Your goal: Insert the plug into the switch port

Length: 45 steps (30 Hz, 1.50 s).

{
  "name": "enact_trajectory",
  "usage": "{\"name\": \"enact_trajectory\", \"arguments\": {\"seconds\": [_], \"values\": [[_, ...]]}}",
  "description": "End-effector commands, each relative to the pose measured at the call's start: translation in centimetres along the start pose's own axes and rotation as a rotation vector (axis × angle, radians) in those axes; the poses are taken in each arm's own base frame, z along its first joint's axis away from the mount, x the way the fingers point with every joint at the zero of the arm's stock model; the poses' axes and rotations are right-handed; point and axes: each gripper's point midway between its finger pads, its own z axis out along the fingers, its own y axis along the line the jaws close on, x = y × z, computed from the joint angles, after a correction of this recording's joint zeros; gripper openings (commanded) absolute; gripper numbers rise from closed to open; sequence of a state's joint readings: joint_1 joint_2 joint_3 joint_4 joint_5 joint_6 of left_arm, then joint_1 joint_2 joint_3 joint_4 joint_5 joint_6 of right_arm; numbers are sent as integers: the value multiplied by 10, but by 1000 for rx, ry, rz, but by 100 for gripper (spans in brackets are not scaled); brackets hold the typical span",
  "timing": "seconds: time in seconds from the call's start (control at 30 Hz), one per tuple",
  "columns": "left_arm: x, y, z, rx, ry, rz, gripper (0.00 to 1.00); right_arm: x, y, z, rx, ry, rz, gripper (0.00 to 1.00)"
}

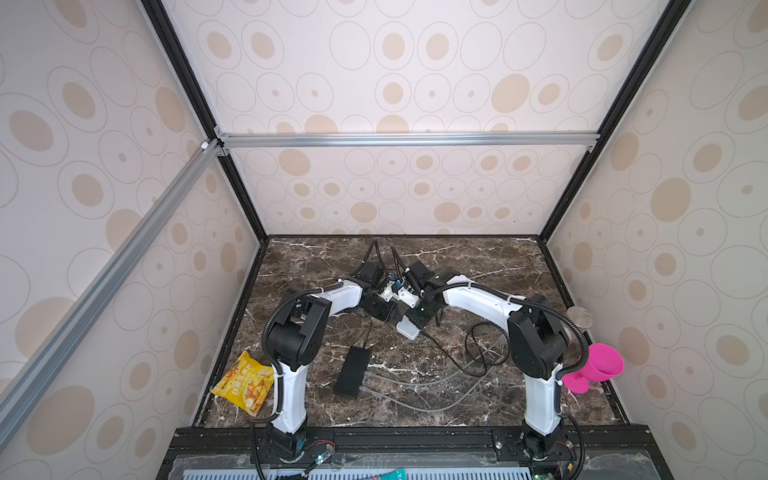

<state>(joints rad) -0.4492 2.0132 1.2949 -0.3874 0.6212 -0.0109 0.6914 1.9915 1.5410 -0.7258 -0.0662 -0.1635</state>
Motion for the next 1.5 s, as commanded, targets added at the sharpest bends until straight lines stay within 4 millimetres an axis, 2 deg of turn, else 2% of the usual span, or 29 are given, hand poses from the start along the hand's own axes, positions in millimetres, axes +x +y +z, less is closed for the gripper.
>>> {"name": "enact_trajectory", "arguments": {"seconds": [0.0,0.1,0.2,0.3,0.33,0.47,0.53,0.6,0.7,0.77,0.87,0.9,0.97,1.03,1.1,1.17,1.3,1.37,1.47], "values": [[53,33,6,-172,155,-32,28,-42,7,-12,20,-193,-38,5],[26,44,-24,-245,22,-32,42,-33,-2,-32,86,-218,-41,16],[-1,46,-59,-309,-140,-16,56,-22,-13,-62,131,-272,-5,25],[-20,46,-97,-405,-295,3,62,-2,-32,-98,186,-360,97,34],[-23,47,-107,-440,-332,1,63,3,-38,-108,204,-388,130,35],[-31,49,-144,-541,-451,4,65,44,-64,-151,292,-492,343,46],[-35,46,-159,-567,-509,10,65,70,-82,-168,395,-534,508,59],[-37,42,-176,-596,-574,11,65,106,-100,-183,515,-544,720,77],[-36,37,-201,-643,-677,0,70,153,-108,-187,598,-455,882,83],[-33,32,-214,-646,-733,-14,73,182,-108,-182,610,-387,996,84],[-24,22,-223,-497,-782,-103,73,214,-104,-164,555,-316,1140,84],[-21,17,-227,-453,-798,-129,73,217,-102,-155,516,-317,1161,84],[-14,1,-235,-385,-833,-146,74,213,-95,-139,420,-329,1157,84],[-9,-15,-243,-321,-869,-159,75,199,-92,-133,342,-345,1127,85],[-5,-27,-247,-263,-878,-179,75,181,-88,-125,260,-345,1106,84],[0,-38,-242,-188,-858,-193,76,160,-81,-112,145,-346,1103,81],[15,-48,-234,-97,-839,-253,75,110,-68,-85,-111,-374,1129,74],[22,-52,-239,-83,-869,-268,76,89,-71,-78,-163,-401,1133,72],[34,-52,-245,-87,-905,-288,76,61,-80,-79,-160,-445,1088,73]]}}
